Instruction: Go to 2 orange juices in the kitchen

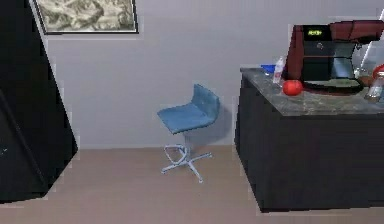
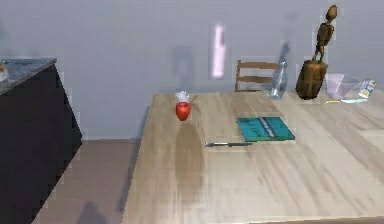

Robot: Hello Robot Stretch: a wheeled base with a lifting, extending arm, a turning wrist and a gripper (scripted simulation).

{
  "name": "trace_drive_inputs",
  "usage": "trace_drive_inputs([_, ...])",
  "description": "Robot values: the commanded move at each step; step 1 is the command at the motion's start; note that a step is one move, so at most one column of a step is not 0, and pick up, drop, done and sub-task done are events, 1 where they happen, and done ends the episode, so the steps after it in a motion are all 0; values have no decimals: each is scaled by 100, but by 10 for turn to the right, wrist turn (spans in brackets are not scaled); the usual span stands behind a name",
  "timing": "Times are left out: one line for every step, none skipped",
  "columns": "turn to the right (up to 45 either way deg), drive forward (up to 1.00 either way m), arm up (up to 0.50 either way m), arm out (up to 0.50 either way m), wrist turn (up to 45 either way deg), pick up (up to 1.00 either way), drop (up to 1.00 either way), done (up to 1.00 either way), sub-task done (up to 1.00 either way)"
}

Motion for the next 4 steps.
trace_drive_inputs([0, 30, 0, 0, 0, 0, 0, 0, 0])
trace_drive_inputs([390, 0, 0, 0, 0, 0, 0, 0, 0])
trace_drive_inputs([0, 25, 0, 0, 0, 0, 0, 0, 0])
trace_drive_inputs([450, 0, 0, 0, 0, 0, 0, 0, 0])
